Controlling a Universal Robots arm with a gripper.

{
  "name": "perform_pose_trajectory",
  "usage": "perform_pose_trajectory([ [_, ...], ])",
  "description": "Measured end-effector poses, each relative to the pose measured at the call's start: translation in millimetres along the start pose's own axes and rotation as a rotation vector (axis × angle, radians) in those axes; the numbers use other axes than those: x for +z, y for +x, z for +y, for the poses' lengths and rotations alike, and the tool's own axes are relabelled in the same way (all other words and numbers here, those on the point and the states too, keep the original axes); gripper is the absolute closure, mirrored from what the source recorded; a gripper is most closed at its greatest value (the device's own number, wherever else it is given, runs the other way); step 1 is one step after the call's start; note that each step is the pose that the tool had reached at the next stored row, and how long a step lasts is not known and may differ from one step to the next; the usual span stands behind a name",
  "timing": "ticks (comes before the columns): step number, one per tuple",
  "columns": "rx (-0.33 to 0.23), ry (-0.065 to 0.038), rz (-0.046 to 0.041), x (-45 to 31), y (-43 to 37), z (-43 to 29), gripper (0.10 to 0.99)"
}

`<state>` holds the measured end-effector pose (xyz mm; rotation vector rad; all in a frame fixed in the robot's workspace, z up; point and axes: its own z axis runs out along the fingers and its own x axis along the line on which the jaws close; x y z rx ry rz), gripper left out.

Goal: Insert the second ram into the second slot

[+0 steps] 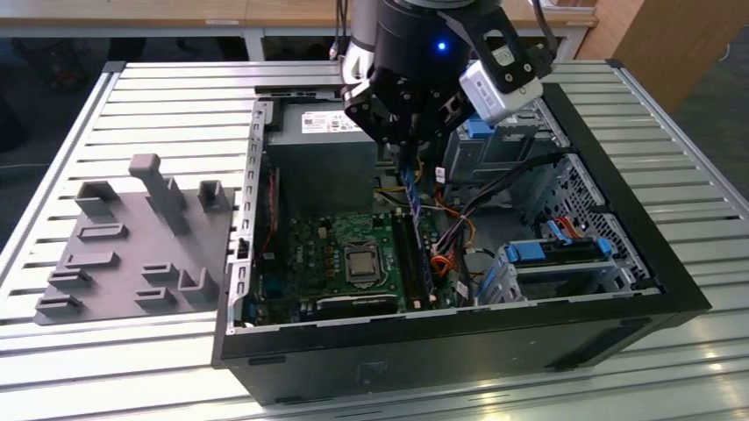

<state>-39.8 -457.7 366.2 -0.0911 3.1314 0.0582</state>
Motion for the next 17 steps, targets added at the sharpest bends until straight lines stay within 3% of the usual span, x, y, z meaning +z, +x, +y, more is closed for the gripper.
perform_pose_trajectory([
  [17,0.002,0.0,0.0,4.1,0.0,-0.1,0.949],
])
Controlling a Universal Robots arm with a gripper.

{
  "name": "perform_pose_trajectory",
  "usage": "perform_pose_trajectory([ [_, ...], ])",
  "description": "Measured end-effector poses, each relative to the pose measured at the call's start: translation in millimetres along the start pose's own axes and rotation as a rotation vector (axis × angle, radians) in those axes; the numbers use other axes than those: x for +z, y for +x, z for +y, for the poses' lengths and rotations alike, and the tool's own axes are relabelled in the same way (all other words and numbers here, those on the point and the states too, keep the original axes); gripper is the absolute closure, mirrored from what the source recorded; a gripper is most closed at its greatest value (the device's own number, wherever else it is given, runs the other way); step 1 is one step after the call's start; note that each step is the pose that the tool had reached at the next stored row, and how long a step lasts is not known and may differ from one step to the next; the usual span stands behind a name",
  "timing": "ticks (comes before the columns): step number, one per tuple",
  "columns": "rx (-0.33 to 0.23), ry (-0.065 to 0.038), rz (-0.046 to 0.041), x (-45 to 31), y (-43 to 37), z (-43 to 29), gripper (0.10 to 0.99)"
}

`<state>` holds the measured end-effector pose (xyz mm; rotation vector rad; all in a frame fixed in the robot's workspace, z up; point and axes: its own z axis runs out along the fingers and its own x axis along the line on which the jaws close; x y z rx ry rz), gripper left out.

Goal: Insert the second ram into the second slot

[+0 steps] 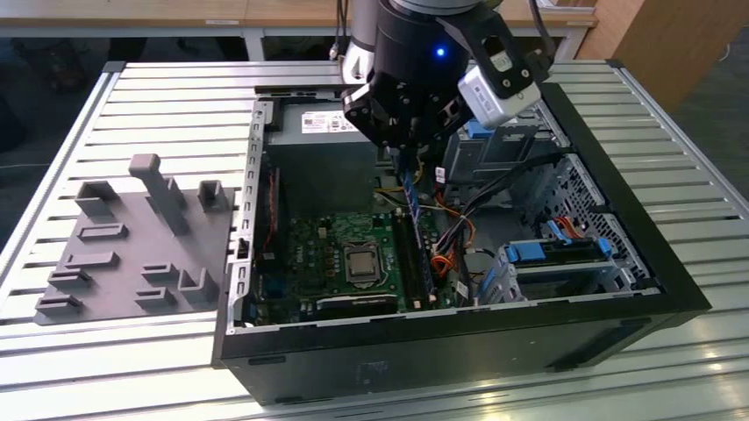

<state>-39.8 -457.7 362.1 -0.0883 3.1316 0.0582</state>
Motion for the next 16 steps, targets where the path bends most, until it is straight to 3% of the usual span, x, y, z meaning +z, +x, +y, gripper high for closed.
perform_pose_trajectory([
  [16,0.005,0.0,0.0015,7.8,0.1,-0.6,0.949],
])
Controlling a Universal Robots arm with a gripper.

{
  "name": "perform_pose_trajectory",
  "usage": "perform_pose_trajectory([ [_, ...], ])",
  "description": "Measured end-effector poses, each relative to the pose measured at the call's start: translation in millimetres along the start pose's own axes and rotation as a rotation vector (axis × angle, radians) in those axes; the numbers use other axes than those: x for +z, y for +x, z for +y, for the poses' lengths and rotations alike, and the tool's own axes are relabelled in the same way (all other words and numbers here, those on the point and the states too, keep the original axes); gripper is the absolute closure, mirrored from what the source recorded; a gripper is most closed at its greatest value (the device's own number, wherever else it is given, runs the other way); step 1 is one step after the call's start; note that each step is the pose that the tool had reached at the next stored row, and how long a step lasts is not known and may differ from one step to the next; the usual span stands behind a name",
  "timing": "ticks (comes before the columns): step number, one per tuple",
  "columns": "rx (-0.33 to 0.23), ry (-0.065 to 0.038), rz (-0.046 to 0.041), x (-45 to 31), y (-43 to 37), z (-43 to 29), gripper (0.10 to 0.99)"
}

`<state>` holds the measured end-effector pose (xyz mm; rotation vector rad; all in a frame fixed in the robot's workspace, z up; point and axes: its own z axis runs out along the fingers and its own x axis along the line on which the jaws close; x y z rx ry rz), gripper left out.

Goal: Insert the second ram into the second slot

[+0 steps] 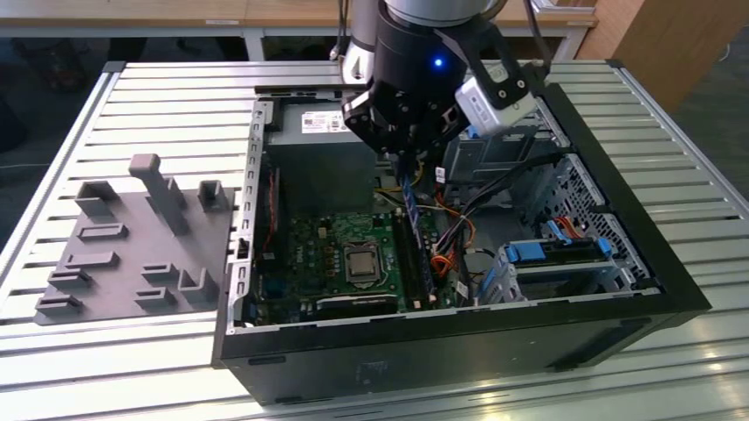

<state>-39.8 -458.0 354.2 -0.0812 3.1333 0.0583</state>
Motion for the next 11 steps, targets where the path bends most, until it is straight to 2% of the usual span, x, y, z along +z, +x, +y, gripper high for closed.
perform_pose_trajectory([
  [11,0.0,0.0,0.0009,5.4,0.0,-0.3,0.949],
])
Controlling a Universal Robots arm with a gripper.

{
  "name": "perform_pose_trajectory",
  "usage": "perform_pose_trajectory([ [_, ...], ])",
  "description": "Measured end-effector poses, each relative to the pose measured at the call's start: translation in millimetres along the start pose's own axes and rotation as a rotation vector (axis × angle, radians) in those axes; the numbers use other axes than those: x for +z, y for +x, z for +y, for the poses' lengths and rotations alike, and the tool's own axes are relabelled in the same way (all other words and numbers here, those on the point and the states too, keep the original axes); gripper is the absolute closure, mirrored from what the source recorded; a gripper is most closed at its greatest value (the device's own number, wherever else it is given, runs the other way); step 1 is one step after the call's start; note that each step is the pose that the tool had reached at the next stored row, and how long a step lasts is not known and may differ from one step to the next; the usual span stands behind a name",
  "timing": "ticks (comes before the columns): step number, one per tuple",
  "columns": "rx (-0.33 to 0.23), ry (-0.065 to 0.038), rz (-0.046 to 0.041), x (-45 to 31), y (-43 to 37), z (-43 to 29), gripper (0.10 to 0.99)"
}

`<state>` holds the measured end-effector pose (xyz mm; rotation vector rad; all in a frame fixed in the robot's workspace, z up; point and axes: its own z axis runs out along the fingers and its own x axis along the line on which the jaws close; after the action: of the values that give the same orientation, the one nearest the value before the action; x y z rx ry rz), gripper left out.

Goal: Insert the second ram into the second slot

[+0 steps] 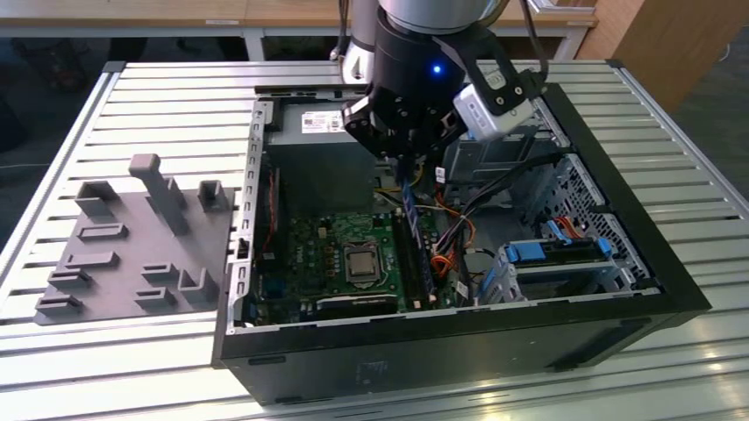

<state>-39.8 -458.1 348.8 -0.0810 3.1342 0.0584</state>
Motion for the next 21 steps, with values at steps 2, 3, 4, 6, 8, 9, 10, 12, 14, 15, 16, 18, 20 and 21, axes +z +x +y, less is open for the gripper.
perform_pose_trajectory([
  [2,0.0,0.0,0.0001,1.3,0.0,0.0,0.949],
  [3,0.0,0.0,0.0001,1.9,0.0,-0.1,0.949],
  [4,0.0,0.0,0.0001,2.7,0.0,-0.1,0.949],
  [6,0.0,0.0,0.0005,5.0,0.0,-0.2,0.949],
  [8,0.0,0.0,0.0017,8.6,0.0,-0.3,0.949],
  [9,0.0,0.0,0.0031,10.5,-0.1,-0.4,0.949],
  [10,0.0,0.0,0.0043,12.3,-0.5,-0.5,0.949],
  [12,0.0,0.0,0.0058,15.5,-1.7,-0.7,0.949],
  [14,0.0,0.0,0.0063,17.9,-2.9,-0.8,0.949],
  [15,0.0,0.0,0.0063,19.0,-3.1,-0.9,0.949],
  [16,0.0,0.0,0.0063,20.0,-3.1,-0.9,0.949],
  [18,0.0,0.0,0.0069,21.9,-3.2,-1.0,0.949],
  [20,0.0,0.0,0.0074,23.3,-3.2,-1.0,0.949],
  [21,0.0,0.0,0.0077,23.9,-3.2,-1.1,0.949],
])
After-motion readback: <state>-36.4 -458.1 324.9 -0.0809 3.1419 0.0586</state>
